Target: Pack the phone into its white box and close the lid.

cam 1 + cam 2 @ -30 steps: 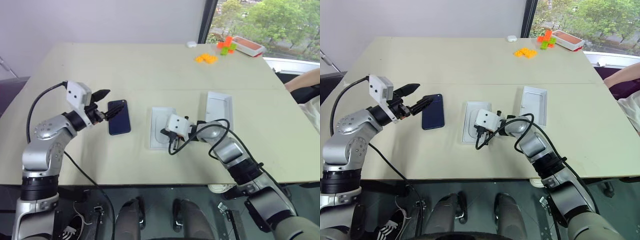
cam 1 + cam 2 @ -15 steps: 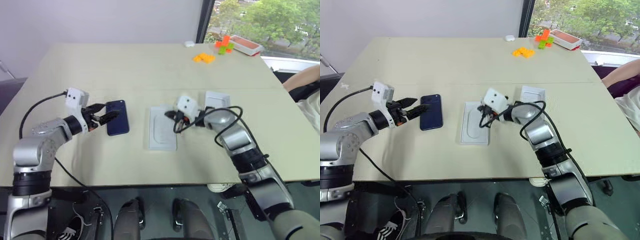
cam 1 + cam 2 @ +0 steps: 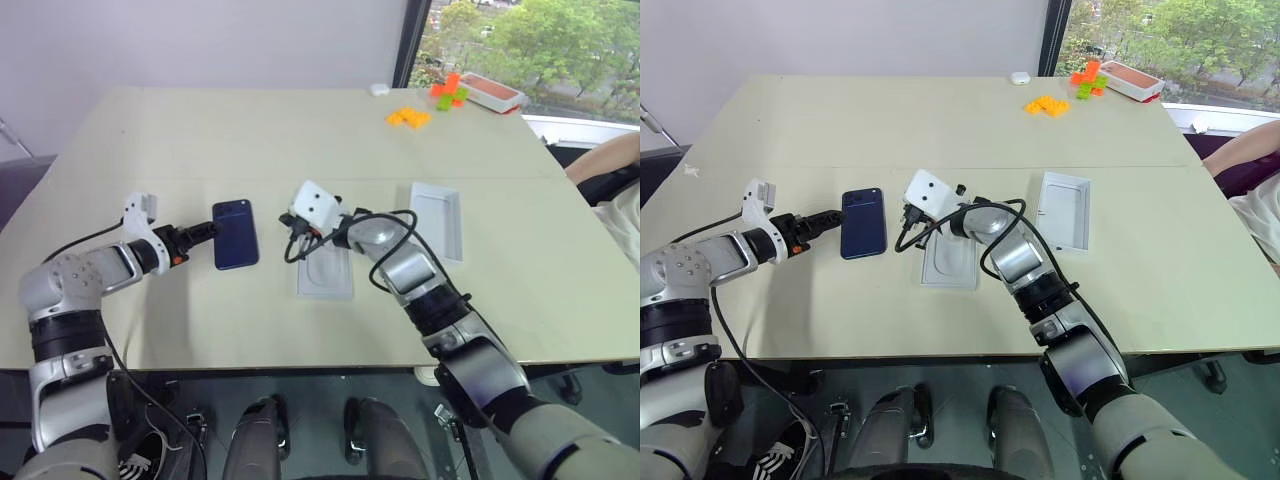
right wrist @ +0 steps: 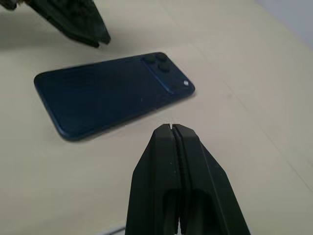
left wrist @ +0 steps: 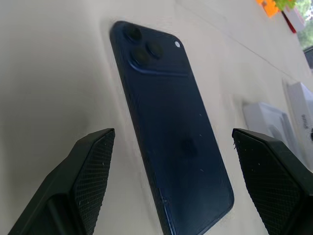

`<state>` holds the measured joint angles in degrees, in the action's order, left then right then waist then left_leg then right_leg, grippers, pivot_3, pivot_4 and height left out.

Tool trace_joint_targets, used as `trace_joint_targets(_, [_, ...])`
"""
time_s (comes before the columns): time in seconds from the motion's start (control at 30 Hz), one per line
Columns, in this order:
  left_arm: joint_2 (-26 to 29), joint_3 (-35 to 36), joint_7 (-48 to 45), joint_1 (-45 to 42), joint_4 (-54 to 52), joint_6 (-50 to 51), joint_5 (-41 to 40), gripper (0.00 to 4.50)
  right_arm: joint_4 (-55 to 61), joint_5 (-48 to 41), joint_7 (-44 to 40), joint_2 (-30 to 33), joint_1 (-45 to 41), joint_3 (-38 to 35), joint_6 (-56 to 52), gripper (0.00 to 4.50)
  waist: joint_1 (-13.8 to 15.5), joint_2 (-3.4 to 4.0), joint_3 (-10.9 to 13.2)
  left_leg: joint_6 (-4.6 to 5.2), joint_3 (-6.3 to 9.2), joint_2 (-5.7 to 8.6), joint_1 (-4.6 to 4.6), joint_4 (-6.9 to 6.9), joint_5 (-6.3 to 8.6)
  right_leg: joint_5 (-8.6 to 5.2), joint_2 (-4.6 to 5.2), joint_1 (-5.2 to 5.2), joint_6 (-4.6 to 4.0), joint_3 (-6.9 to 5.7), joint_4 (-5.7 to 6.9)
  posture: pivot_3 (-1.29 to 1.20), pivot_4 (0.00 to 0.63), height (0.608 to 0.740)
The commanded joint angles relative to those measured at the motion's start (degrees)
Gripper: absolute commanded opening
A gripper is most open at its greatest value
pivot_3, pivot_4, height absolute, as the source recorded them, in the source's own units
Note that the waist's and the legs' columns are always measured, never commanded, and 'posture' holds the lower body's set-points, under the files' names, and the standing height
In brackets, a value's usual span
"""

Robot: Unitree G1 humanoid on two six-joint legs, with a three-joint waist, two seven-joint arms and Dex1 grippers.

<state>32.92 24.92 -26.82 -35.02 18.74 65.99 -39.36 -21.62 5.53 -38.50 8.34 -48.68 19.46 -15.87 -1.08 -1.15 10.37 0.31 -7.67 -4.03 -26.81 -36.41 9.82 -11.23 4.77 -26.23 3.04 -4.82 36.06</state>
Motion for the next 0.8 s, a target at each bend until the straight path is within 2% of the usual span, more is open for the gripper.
trace_joint_targets(0.03, [-0.06,1.97,0.30,-2.43,2.87,-1.45,-0.34,4.06,-0.70,0.41,0.87,-0.69,-2.00,-0.56,0.64,0.06,-0.04,0.00,0.00,0.00,0.00,0.00,0.00,0.00,0.00,0.01,0.00,-0.02,-0.01,0.00,0.00,0.00,0.150,0.740])
trace_joint_targets(0.27, [-1.09,-0.60,-0.60,-6.47,8.59,-4.02,1.51,4.06,-4.53,4.18,3.10,-4.16,-3.09,3.15,-0.54,0.06,-0.18,0.00,0.00,-0.05,0.00,0.00,0.01,0.08,-0.03,0.03,-0.01,-0.07,-0.03,0.00,0.04,0.00,0.150,0.740])
trace_joint_targets(0.53, [-1.61,-2.66,-1.68,-7.73,11.33,-4.43,3.15,4.06,-15.23,8.36,10.12,-10.14,-6.46,4.36,-4.44,0.06,-0.29,-0.01,-0.01,-0.08,-0.04,-0.01,0.03,0.10,-0.04,0.04,-0.01,-0.06,-0.02,0.00,0.03,0.00,0.150,0.740])
trace_joint_targets(0.8, [-4.18,-6.61,-3.63,-6.41,6.84,0.32,2.49,4.06,-14.51,8.23,7.08,-11.16,-6.05,4.99,-4.78,0.06,-0.02,-0.02,-0.02,-0.08,-0.02,0.00,0.11,0.14,-0.04,0.04,0.05,0.02,-0.05,0.00,0.04,0.00,0.150,0.740])
